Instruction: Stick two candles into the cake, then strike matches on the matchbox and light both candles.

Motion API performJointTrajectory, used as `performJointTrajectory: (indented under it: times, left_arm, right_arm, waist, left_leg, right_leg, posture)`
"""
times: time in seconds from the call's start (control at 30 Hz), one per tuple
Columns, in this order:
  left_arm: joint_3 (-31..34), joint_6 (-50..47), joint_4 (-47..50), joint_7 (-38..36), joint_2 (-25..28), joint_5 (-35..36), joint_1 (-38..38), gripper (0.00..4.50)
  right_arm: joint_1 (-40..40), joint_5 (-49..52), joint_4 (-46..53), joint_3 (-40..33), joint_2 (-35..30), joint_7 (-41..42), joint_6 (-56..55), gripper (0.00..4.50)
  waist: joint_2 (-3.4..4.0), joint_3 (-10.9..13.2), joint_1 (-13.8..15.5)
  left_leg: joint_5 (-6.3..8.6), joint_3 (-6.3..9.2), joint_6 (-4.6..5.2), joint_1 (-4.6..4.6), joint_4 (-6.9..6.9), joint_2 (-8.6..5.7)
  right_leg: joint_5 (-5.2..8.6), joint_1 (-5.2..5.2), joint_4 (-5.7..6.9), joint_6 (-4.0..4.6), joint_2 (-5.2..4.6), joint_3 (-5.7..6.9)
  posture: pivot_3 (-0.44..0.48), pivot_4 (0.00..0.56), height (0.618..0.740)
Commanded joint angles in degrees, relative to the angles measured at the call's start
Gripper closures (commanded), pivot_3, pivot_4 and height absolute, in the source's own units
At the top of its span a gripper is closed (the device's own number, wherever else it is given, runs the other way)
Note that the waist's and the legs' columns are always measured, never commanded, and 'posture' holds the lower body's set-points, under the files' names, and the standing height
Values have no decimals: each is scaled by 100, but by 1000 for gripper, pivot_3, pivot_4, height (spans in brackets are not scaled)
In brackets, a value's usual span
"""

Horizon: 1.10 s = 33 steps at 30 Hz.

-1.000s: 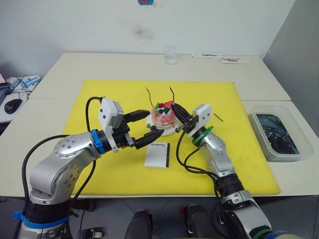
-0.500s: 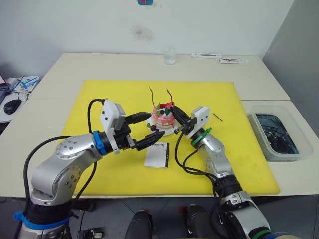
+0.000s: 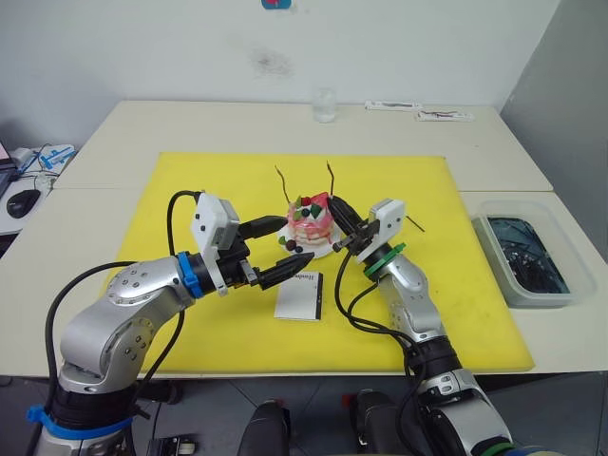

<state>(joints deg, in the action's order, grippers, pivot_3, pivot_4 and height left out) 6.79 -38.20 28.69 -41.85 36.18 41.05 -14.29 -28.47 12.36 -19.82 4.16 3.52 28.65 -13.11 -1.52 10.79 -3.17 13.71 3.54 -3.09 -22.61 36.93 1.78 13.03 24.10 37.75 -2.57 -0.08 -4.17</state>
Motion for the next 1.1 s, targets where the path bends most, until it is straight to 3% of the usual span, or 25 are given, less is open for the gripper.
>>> performJointTrajectory:
  times: [0.03,1.1]
  left_arm:
    - [7,132,177,-23,37,-27,-45,0]
    - [-61,153,192,-94,49,-97,-48,0]
  right_arm:
    - [-3,50,303,47,63,-6,-5,4481]
    - [-57,-51,-272,2,110,-13,-261,4481]
  waist:
    - [0,0,0]
    - [2,1,-5]
  left_leg:
    - [0,0,0,0,0,0]
    - [0,0,0,-1,-4,0]
  right_leg:
    - [0,0,0,0,0,0]
    - [3,3,-1,5,0,0]
  posture:
    - [0,150,740]
    - [0,150,740]
